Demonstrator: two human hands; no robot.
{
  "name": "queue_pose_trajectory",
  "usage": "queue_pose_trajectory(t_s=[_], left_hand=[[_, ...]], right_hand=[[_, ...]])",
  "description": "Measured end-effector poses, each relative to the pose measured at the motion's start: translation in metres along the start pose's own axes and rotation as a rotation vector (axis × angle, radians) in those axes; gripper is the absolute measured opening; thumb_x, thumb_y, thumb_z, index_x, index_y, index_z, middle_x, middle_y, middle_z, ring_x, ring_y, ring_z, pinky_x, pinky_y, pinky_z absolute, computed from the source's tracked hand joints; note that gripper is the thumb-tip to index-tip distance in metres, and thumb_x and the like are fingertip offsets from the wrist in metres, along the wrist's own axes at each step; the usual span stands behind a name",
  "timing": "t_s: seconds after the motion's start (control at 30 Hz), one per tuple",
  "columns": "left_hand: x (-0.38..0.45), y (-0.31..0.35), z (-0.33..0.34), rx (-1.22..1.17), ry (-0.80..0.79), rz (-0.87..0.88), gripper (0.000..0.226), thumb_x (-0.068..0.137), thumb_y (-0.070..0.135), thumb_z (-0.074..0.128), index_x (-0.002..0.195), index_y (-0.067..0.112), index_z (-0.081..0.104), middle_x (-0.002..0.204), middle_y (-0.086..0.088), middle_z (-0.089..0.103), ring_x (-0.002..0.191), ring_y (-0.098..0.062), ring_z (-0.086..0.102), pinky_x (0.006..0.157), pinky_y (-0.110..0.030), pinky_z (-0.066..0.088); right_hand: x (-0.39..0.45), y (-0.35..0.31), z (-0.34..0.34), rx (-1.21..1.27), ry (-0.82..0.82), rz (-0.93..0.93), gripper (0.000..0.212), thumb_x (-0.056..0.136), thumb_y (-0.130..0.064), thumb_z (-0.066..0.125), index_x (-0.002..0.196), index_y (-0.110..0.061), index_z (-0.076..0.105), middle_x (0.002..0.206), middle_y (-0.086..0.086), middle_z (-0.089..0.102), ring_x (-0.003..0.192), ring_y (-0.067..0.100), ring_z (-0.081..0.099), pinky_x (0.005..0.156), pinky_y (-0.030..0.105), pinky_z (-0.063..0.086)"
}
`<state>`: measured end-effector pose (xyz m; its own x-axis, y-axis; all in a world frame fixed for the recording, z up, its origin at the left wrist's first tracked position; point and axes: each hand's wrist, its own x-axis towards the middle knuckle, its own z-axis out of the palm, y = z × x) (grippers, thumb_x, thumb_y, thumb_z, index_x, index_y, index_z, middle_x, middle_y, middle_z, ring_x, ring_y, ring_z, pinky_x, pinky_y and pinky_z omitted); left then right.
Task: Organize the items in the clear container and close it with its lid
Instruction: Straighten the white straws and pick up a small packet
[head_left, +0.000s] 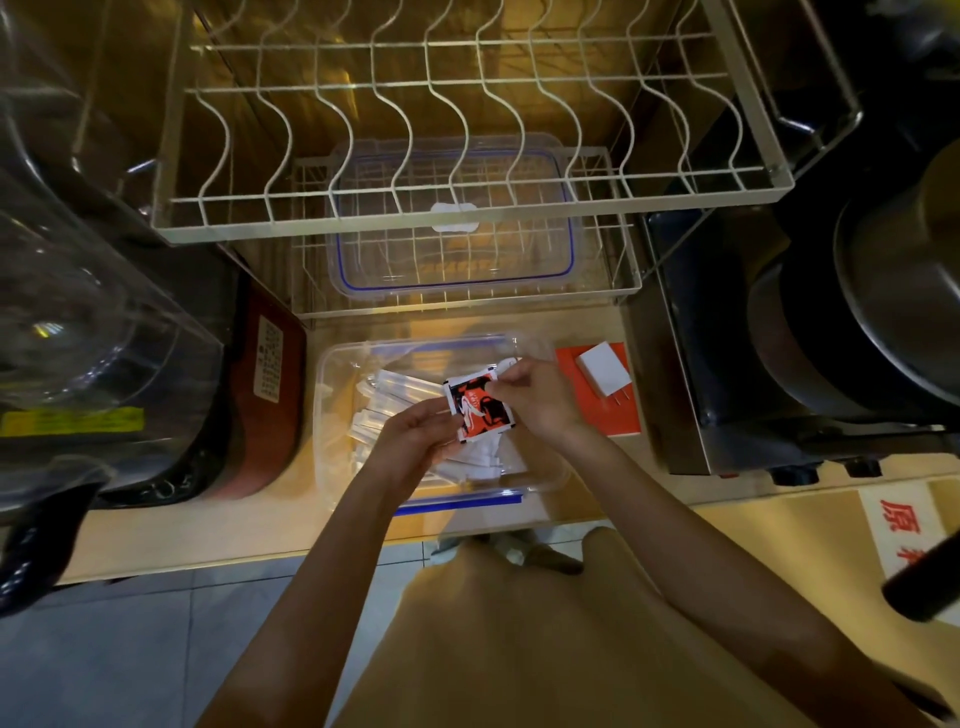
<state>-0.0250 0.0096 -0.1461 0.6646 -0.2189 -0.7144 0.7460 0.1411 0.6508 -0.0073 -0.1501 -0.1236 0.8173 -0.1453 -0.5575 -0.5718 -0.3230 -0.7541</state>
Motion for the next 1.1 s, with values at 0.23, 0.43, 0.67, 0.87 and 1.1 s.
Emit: queue_pose_trajectory(t_s=[0.23,0.43,0.67,0.87,1.1], left_hand=[[-0.005,0.004,0.005,-0.002,-0.012,-0.021,0.019,0.083,0.004,0.058,0.101,0.003,0.065,0.087,-0.011,0.073,0.081,-0.021,0.070,0.073,-0.025,0.058],[-0.001,0.002,0.014,0.247,0.121,0.057,0.015,0.078,0.010,0.069,0.090,0.000,0.069,0.081,-0.013,0.070,0.075,-0.024,0.067,0.059,-0.019,0.057],[0.004,-0.001,0.027,0.452,0.099,0.105,0.047,0.075,-0.001,0.070,0.119,0.011,0.059,0.103,-0.022,0.068,0.094,-0.034,0.067,0.085,-0.047,0.056],[0.013,-0.004,0.058,0.918,0.054,0.213,0.043,0.077,0.007,0.069,0.119,0.012,0.060,0.111,-0.017,0.068,0.105,-0.030,0.063,0.094,-0.039,0.050],[0.017,-0.019,0.073,1.173,0.118,0.277,0.027,0.085,0.008,0.055,0.112,0.008,0.061,0.108,-0.014,0.070,0.101,-0.027,0.063,0.084,-0.030,0.045]], right_hand=[[-0.004,0.008,0.005,0.108,0.024,0.060,0.033,0.089,-0.005,0.058,0.122,-0.002,0.055,0.110,0.017,0.061,0.102,0.026,0.061,0.069,0.021,0.048],[-0.011,0.010,0.009,-0.030,0.055,0.015,0.027,0.089,-0.007,0.059,0.115,-0.002,0.058,0.112,0.017,0.066,0.099,0.024,0.063,0.065,0.017,0.046],[-0.027,-0.002,-0.026,-0.643,0.116,-0.279,0.024,0.094,-0.012,0.045,0.112,-0.012,0.060,0.102,0.014,0.069,0.093,0.030,0.064,0.076,0.039,0.052],[-0.027,0.009,-0.047,-0.720,0.153,-0.189,0.021,0.097,-0.028,0.042,0.108,-0.014,0.054,0.097,0.006,0.066,0.083,0.023,0.064,0.063,0.031,0.046],[-0.032,0.015,-0.050,-0.622,0.040,-0.160,0.021,0.097,-0.021,0.041,0.117,-0.015,0.045,0.097,0.010,0.066,0.085,0.025,0.064,0.072,0.039,0.054]])
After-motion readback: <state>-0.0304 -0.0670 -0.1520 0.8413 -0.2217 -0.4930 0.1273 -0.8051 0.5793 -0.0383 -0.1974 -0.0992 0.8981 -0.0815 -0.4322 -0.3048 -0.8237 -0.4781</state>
